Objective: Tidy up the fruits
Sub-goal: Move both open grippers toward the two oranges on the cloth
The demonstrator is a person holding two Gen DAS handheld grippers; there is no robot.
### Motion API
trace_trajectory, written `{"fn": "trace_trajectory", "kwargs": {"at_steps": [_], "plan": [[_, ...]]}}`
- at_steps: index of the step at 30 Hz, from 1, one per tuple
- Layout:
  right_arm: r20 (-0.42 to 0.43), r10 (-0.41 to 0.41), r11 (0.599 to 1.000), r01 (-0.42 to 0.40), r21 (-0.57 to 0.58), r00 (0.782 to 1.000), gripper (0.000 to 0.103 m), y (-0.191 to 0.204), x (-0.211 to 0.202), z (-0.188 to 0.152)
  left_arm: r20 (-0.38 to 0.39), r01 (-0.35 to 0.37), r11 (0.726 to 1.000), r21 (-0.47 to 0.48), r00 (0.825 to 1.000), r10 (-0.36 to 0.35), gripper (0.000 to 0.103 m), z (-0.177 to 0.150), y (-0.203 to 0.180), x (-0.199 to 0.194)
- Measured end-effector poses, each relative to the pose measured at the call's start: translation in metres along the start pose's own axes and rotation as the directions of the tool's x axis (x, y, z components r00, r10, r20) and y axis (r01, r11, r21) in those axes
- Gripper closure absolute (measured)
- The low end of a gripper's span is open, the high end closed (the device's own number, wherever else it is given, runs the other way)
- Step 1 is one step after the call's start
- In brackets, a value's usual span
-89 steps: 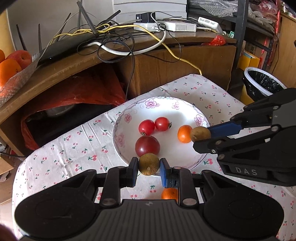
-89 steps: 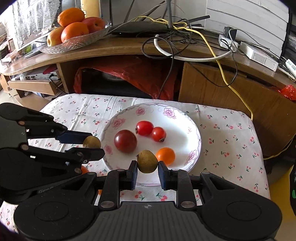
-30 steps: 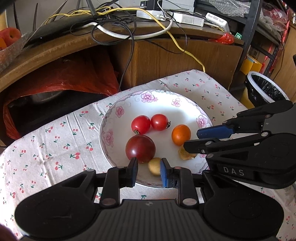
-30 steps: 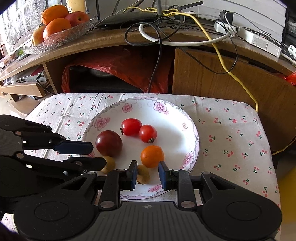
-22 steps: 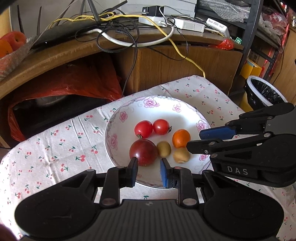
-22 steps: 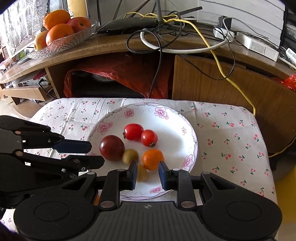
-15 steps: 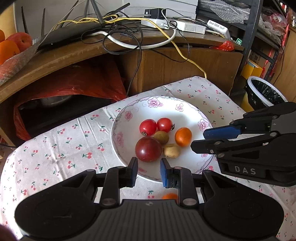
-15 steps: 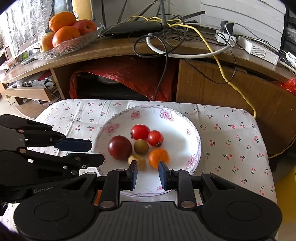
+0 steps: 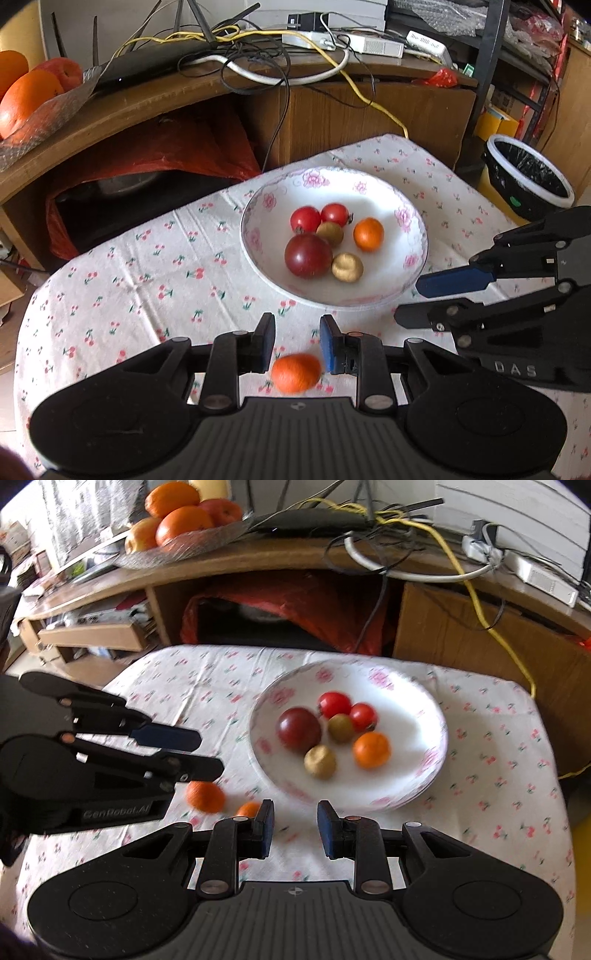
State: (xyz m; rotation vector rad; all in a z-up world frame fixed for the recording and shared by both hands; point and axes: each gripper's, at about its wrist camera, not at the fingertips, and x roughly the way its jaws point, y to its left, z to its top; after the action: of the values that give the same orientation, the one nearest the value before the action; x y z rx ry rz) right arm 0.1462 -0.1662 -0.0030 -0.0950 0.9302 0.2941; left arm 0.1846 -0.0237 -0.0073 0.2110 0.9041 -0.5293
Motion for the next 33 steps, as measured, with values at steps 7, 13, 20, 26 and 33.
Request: {"fn": "trace_trajectory", "kwargs": {"at_steps": [7,13,20,26,33], "plan": [[-0.038,0.013,0.999,-0.014,-0.037,0.999,0.075,0.015,0.010,-0.009,-0.026,-0.010,1.000,0.012,1.000,0.010,0.068,-0.019,0.007,-0.005],[-0.053,0.026,0.998,-0.029,-0.057,0.998,0.074,0.022,0.019,-0.009,-0.052,-0.006,1.000,0.023,0.999,0.007,0.068,-0.030,0.012,-0.003],[-0.073,0.035,0.997,-0.040,-0.071,0.997,0.074,0.025,0.031,-0.009,-0.060,0.005,0.999,0.034,0.998,-0.003,0.067,-0.033,0.014,-0.003],[-0.084,0.039,0.997,-0.045,-0.070,0.996,0.073,0.025,0.041,-0.008,-0.078,0.018,0.999,0.042,0.997,-0.014,0.067,-0.035,0.014,0.002],[-0.085,0.045,0.997,-0.049,-0.053,0.995,0.072,0.019,0.046,-0.005,-0.086,0.024,0.999,0.042,0.996,-0.020,0.067,-0.033,0.013,0.008]]}}
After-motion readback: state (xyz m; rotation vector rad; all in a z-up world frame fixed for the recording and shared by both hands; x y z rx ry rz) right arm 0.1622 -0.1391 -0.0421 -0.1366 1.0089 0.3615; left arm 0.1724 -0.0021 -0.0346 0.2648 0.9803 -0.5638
